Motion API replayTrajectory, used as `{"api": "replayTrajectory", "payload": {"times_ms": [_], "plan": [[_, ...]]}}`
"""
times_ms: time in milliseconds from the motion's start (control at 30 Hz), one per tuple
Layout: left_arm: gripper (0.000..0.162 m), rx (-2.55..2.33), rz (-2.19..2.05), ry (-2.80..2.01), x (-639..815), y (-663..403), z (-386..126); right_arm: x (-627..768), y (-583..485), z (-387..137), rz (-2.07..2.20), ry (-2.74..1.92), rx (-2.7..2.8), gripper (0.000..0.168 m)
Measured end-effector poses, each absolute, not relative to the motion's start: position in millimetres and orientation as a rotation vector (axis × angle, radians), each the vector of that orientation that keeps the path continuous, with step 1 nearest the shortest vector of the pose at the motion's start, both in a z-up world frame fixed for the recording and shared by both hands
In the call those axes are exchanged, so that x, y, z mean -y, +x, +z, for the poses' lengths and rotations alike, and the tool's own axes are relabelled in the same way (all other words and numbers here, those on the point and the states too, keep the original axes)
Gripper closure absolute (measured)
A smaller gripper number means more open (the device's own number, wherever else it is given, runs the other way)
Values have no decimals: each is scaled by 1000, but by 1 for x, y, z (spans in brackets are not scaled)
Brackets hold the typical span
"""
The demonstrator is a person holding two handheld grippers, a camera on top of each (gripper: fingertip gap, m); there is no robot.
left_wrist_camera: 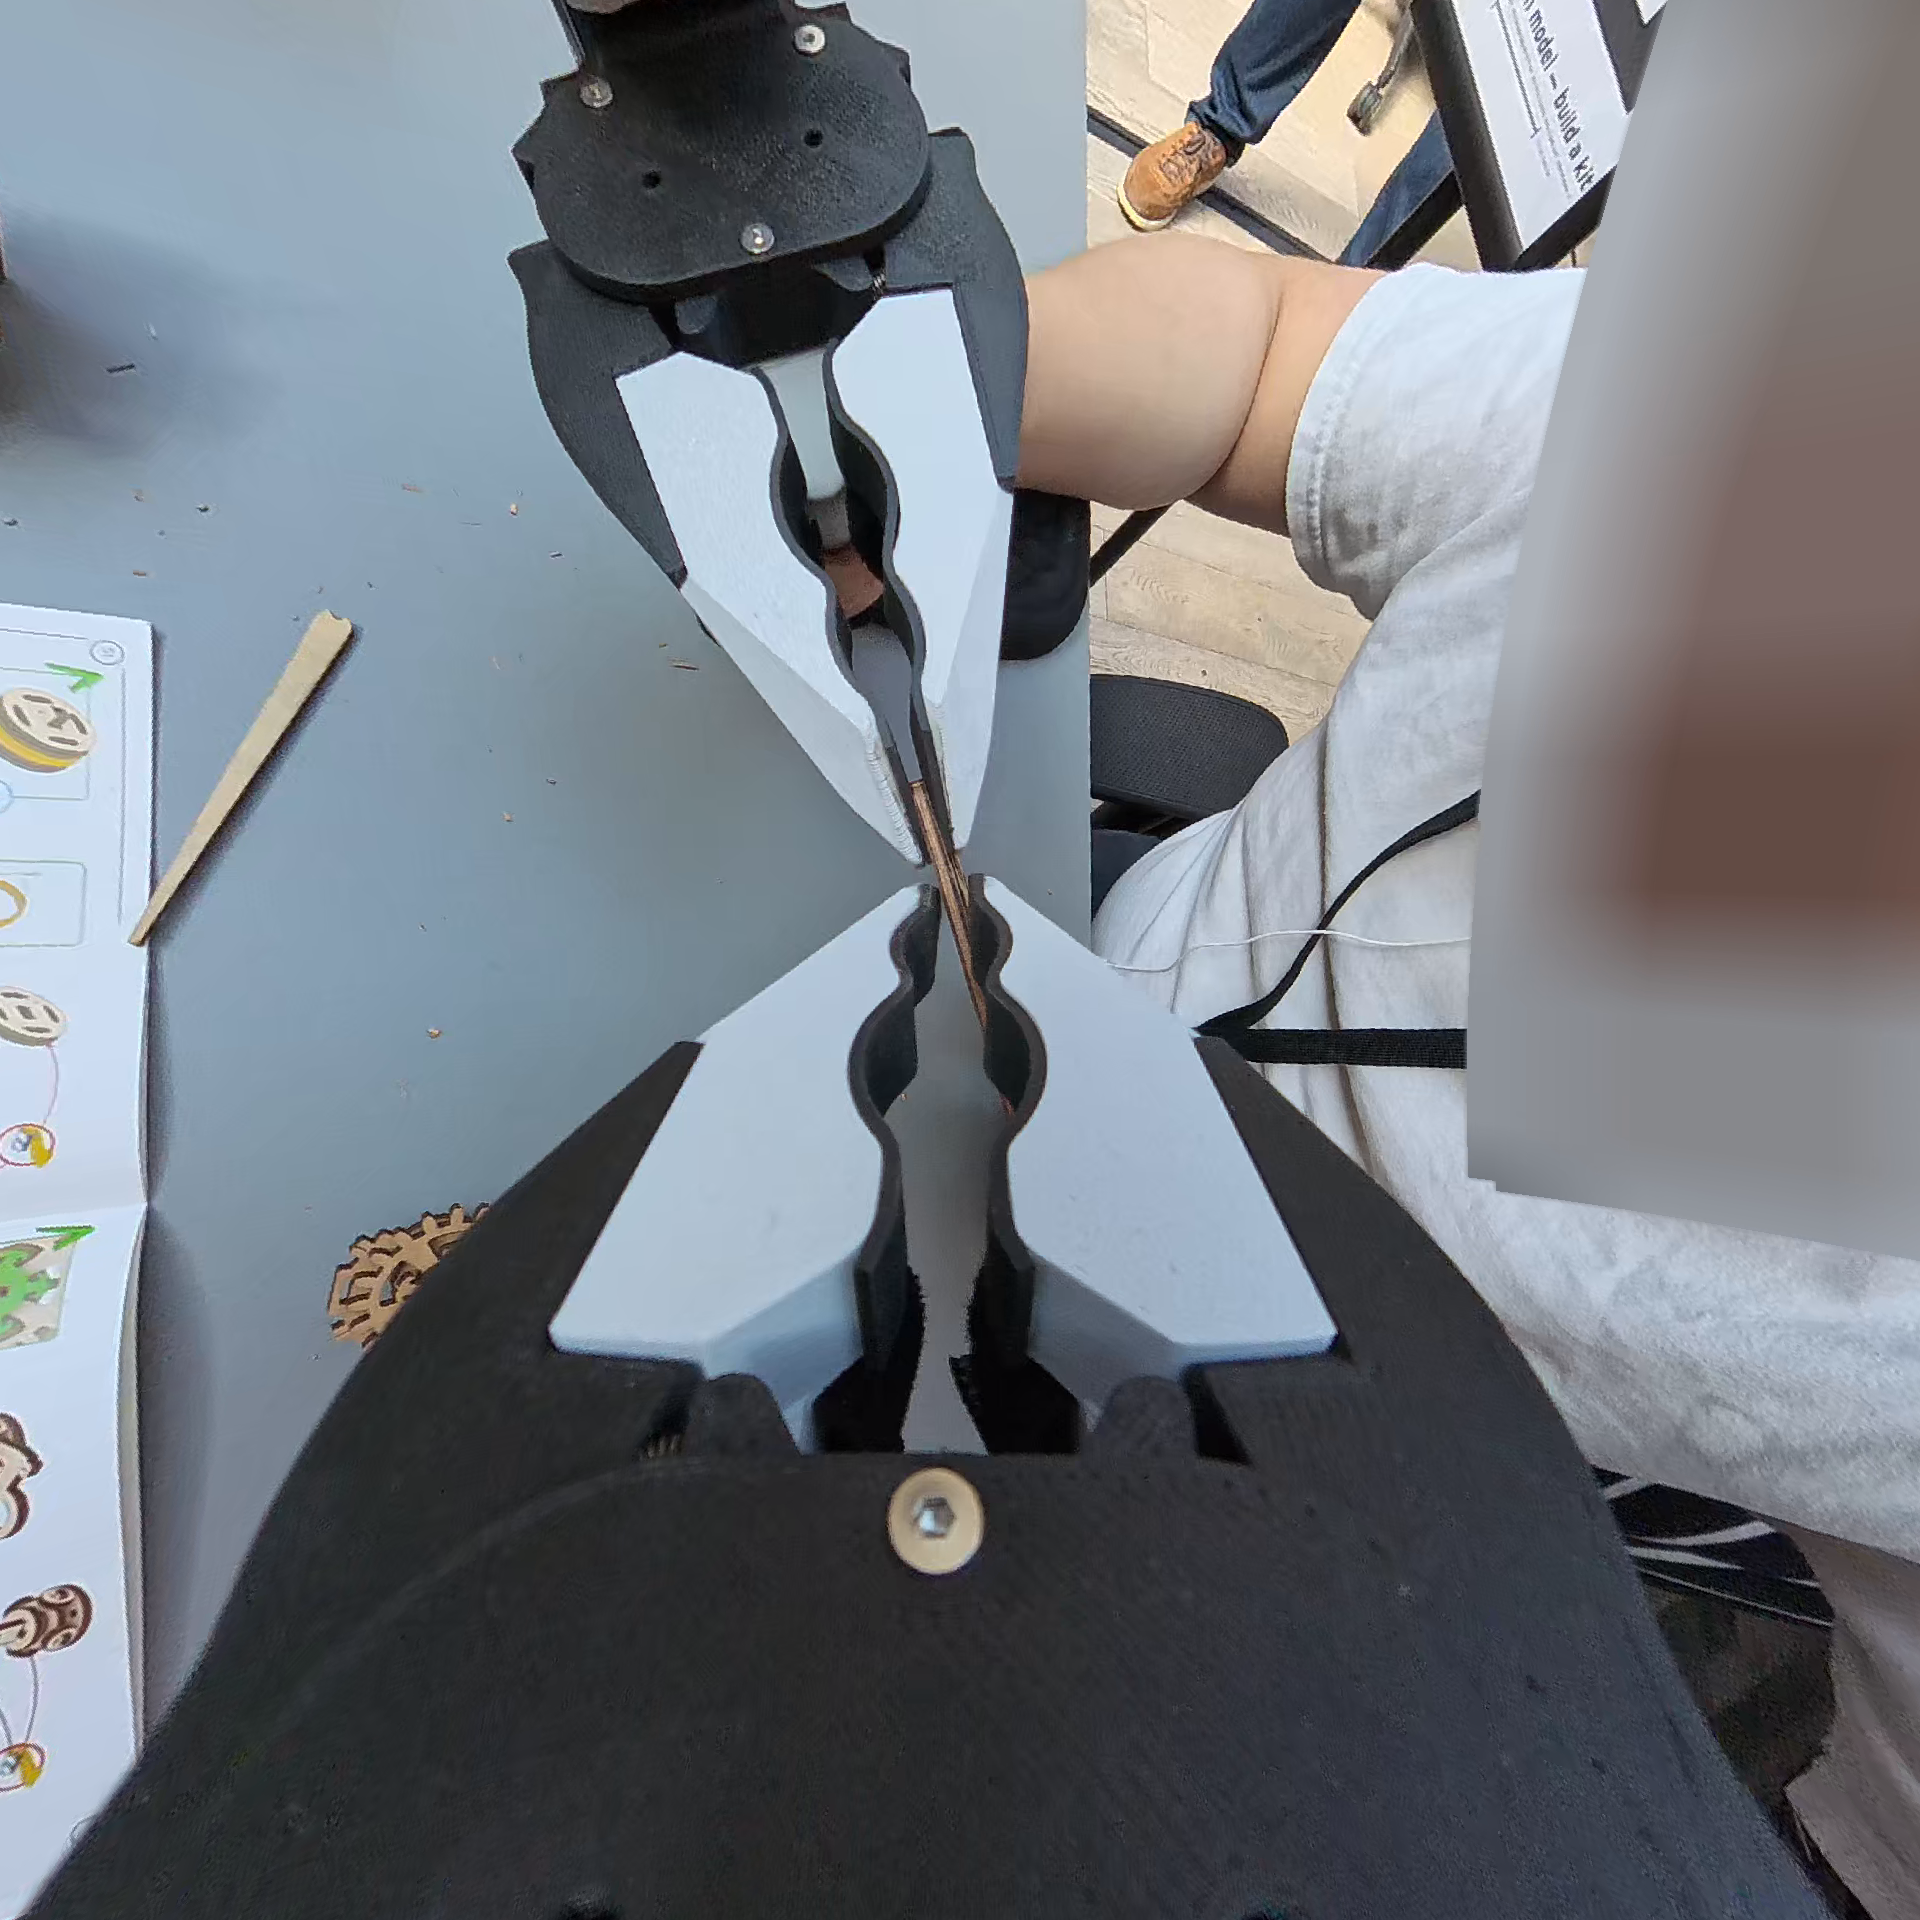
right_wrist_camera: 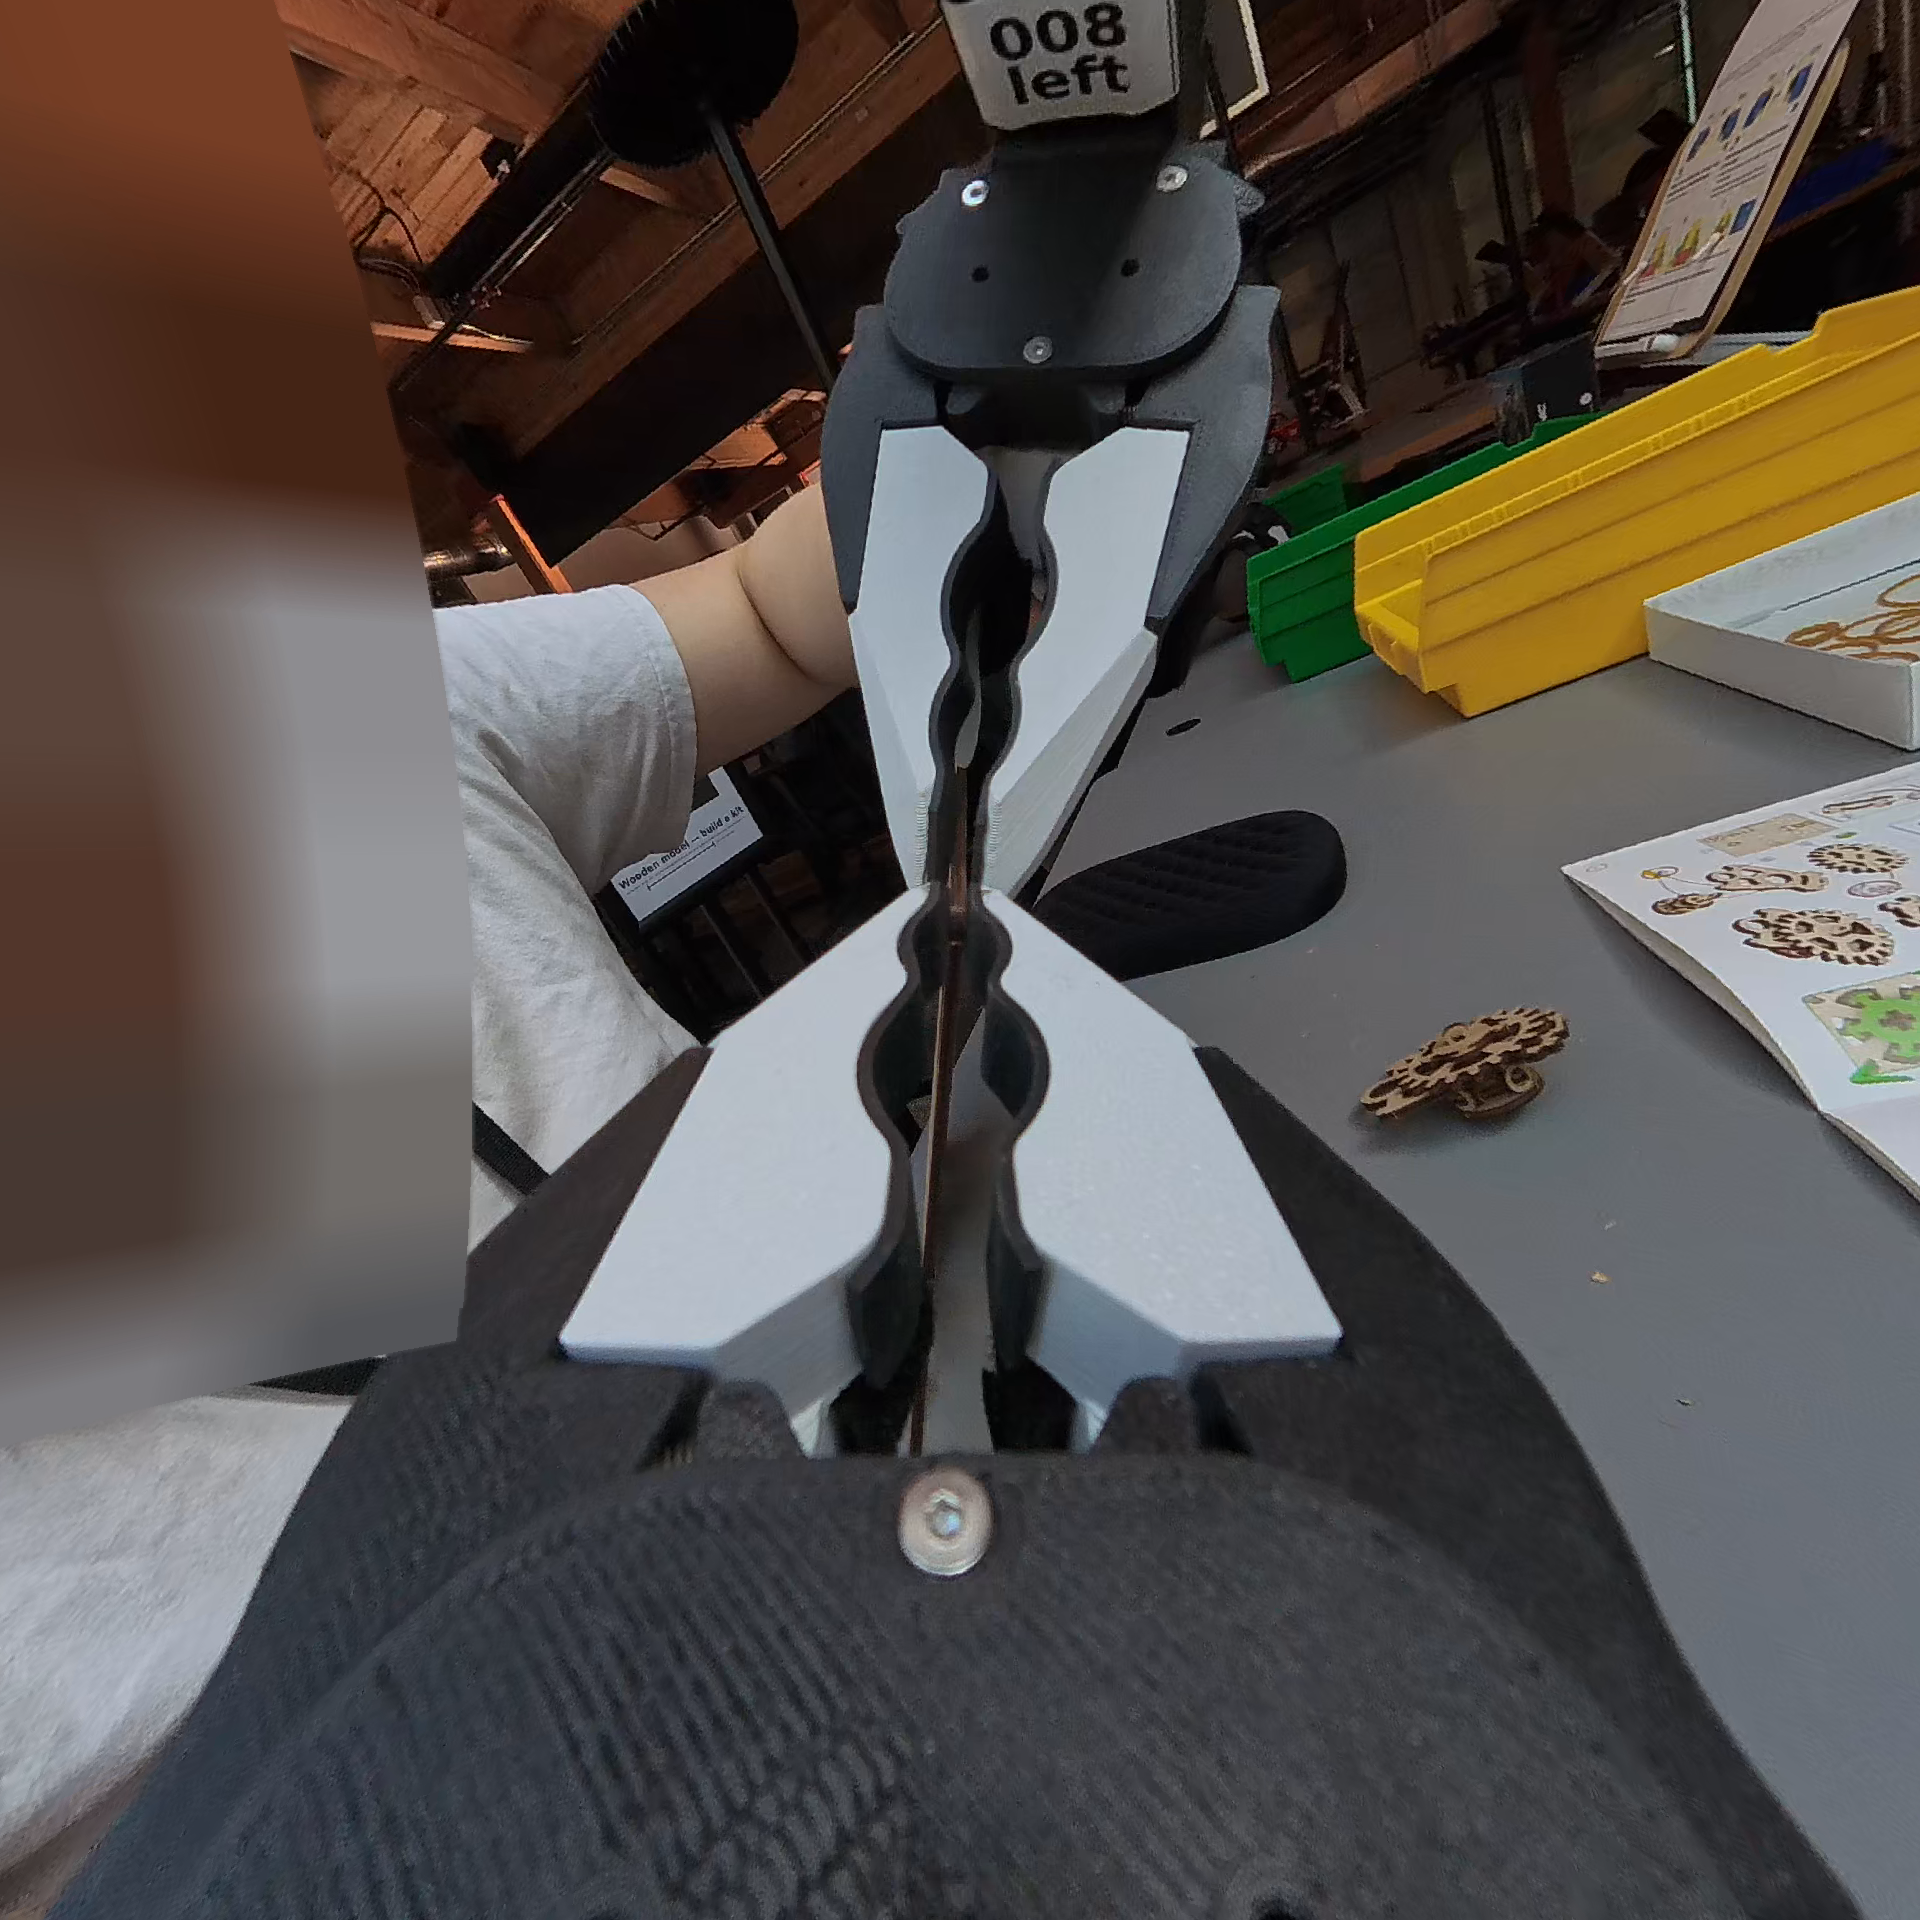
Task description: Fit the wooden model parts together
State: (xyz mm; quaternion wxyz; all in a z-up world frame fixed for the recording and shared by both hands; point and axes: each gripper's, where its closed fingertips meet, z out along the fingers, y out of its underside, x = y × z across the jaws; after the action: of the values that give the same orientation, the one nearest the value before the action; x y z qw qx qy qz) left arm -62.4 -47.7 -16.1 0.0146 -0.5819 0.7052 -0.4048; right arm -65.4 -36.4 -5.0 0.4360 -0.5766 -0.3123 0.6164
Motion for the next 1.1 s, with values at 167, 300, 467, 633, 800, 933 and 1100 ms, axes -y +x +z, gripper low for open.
{"api": "replayTrajectory", "payload": {"times_ms": [167, 300, 467, 633, 800, 933, 1100], "plan": [[152, -2045, -1270, -1858, 40, -58, -17, 31, -61, -3, 1506, -1428, 745, 168], [156, -1942, -1242, -1848, 32, -54, -12, 27, -60, -5, 1494, -1441, 716, 168], [161, -1838, -1197, -1887, 30, -55, -12, 23, -60, -5, 1467, -1449, 682, 168], [160, -1766, -1159, -1892, 28, -57, -11, 22, -62, -3, 1431, -1440, 638, 168], [160, -1746, -1174, -1952, 28, -60, -10, 22, -64, -1, 1393, -1444, 613, 168], [160, -1754, -1104, -1958, 26, -58, -9, 21, -63, 1, 1367, -1451, 580, 168], [160, -1762, -1110, -1994, 24, -59, -11, 20, -63, 0, 1391, -1461, 526, 168]]}}
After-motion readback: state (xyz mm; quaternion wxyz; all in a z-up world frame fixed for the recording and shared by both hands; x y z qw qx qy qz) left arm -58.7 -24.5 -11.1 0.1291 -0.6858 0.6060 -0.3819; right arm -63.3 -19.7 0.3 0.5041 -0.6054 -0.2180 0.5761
